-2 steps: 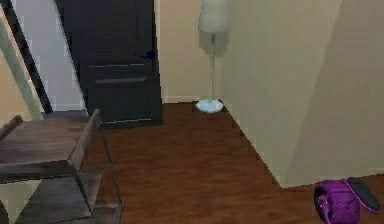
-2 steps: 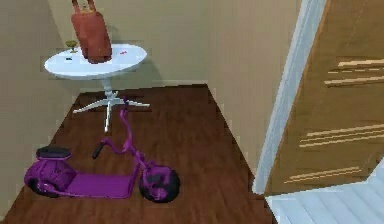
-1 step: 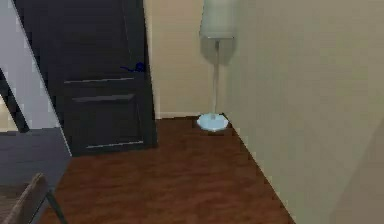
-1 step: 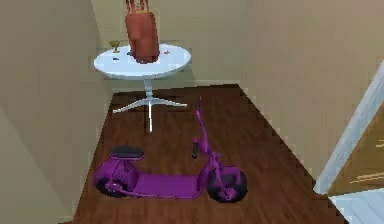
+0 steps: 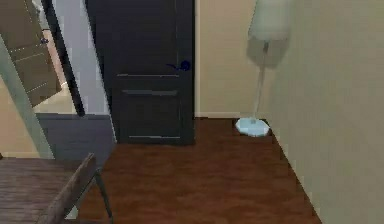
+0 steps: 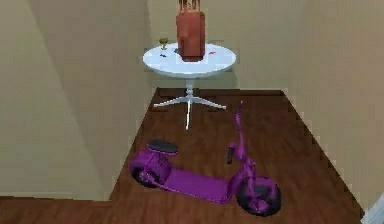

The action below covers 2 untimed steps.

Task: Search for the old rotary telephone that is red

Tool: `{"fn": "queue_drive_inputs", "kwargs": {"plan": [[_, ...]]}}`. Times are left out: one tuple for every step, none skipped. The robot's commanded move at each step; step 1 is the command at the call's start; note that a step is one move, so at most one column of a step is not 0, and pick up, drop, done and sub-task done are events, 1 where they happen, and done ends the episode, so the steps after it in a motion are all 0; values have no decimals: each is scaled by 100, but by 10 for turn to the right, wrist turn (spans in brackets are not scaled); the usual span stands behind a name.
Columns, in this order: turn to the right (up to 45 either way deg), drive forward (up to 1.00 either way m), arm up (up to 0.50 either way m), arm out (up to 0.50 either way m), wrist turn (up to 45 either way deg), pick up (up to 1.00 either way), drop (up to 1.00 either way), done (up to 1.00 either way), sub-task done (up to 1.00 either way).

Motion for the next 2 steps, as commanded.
{"fn": "queue_drive_inputs", "kwargs": {"plan": [[0,80,0,0,0,0,0,0,0],[-450,0,0,0,0,0,0,0,0]]}}
